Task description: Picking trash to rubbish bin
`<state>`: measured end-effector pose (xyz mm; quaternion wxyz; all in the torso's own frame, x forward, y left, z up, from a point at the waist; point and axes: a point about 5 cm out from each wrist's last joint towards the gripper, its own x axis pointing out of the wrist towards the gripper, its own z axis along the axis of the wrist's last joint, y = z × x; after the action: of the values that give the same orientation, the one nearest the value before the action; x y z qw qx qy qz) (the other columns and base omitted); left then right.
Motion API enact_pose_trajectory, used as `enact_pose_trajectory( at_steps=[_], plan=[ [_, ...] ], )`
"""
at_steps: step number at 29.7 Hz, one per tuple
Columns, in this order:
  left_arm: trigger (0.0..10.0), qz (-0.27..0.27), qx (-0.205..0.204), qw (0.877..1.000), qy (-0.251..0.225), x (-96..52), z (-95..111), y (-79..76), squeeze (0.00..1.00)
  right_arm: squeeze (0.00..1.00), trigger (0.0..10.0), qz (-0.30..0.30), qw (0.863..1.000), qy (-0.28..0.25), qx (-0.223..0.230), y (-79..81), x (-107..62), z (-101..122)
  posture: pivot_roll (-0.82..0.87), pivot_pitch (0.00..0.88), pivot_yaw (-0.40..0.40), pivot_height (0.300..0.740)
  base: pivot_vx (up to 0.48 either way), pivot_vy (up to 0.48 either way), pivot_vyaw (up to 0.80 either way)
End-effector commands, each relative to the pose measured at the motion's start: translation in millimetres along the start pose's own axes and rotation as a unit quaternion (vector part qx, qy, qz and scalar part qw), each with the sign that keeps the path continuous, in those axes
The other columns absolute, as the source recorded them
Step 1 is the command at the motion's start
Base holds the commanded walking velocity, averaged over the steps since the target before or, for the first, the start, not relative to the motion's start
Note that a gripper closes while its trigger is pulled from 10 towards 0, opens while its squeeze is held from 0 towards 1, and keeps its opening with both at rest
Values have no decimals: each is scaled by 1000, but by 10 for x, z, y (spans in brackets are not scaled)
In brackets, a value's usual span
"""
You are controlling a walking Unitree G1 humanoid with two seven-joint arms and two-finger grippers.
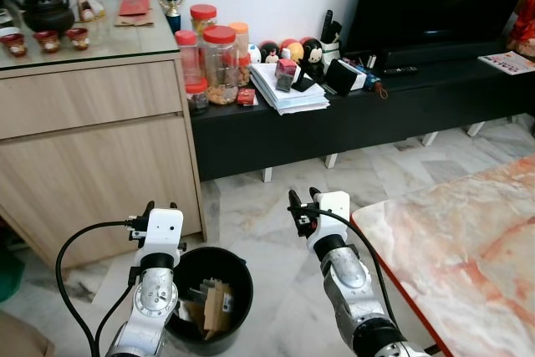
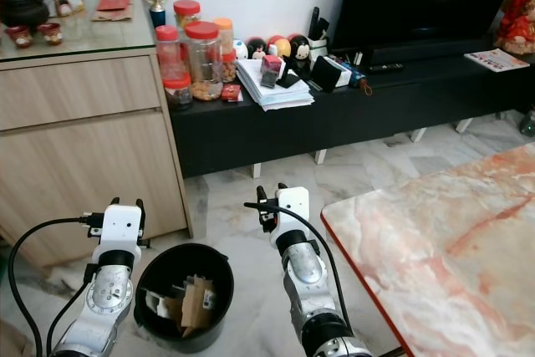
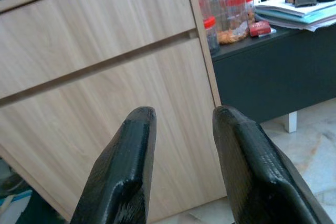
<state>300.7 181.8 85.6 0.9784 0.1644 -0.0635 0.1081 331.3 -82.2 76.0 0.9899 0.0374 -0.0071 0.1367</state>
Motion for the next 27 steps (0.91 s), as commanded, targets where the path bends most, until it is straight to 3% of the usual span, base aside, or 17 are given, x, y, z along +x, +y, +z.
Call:
enact_pose_trajectory(
  at_steps=[1, 27],
  plan=[
    [10000, -6, 1, 1000, -1, 1, -1, -25, 0, 0, 10000, 1, 1000, 5, -2, -9, -24, -33, 3, 38, -50, 740, 0, 0, 0],
    [10000, -4, -4, 1000, 0, 21, 3, -23, 0, 0, 10000, 0, 1000, 12, -4, -37, -42, -63, 0, 64, -60, 740, -222, 0, 0]
  ],
)
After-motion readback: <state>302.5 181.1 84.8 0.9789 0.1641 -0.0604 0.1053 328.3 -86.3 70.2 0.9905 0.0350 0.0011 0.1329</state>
